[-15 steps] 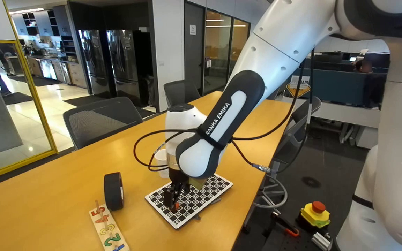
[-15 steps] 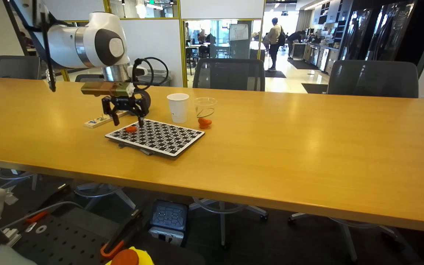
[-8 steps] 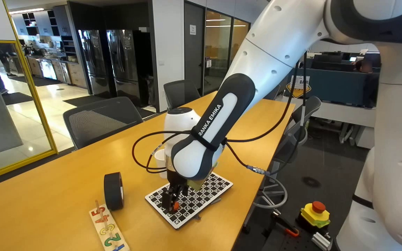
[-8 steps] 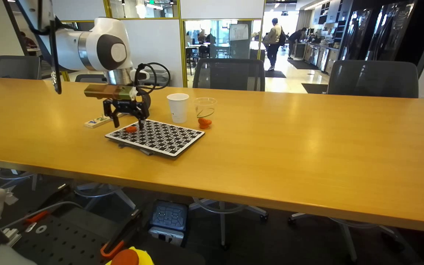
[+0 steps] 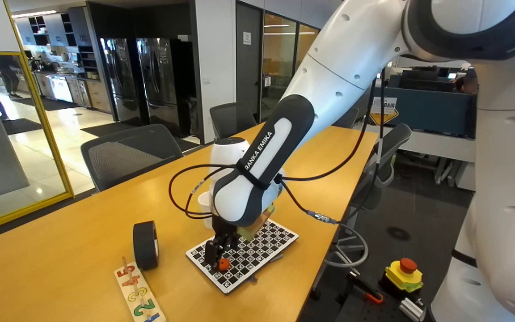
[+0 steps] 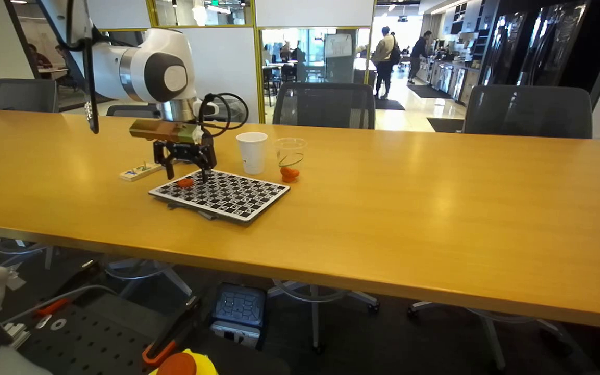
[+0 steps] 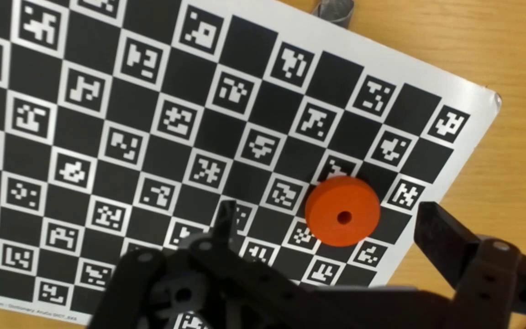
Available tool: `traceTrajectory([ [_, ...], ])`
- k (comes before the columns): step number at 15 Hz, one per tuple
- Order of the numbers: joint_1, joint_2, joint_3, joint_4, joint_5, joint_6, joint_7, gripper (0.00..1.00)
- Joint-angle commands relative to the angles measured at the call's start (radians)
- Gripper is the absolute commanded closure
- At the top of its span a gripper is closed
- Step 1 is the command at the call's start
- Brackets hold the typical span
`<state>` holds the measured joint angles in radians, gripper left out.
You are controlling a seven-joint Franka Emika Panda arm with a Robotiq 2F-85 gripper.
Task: Put the orange rings inside the clear cup. put the blue ring inside the white cup
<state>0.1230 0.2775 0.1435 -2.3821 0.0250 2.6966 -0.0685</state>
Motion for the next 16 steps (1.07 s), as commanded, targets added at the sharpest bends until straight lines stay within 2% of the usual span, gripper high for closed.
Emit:
traceTrajectory([
  [1,-0.024,0.017,0.021,0.028,0.035,-0.004,-0.039,0.0],
  [6,-0.024,0.026,0.021,0.034,0.03,-0.006,-0.037,0.0],
  [7,-0.02,0.028,0.017,0.035,0.021,-0.003,-0.032,0.25],
  [8,-0.02,0.03,0.018,0.036,0.021,-0.004,-0.033,0.27],
  [9,-0.019,0.032,0.017,0.038,0.02,-0.005,-0.031,0.34],
  [11,-0.02,0.035,0.017,0.04,0.021,-0.005,-0.032,0.51],
  [15,-0.021,0.029,0.012,0.041,0.015,-0.008,-0.025,0.79],
  [16,-0.019,0.019,0.007,0.04,0.008,-0.014,-0.018,0.79],
])
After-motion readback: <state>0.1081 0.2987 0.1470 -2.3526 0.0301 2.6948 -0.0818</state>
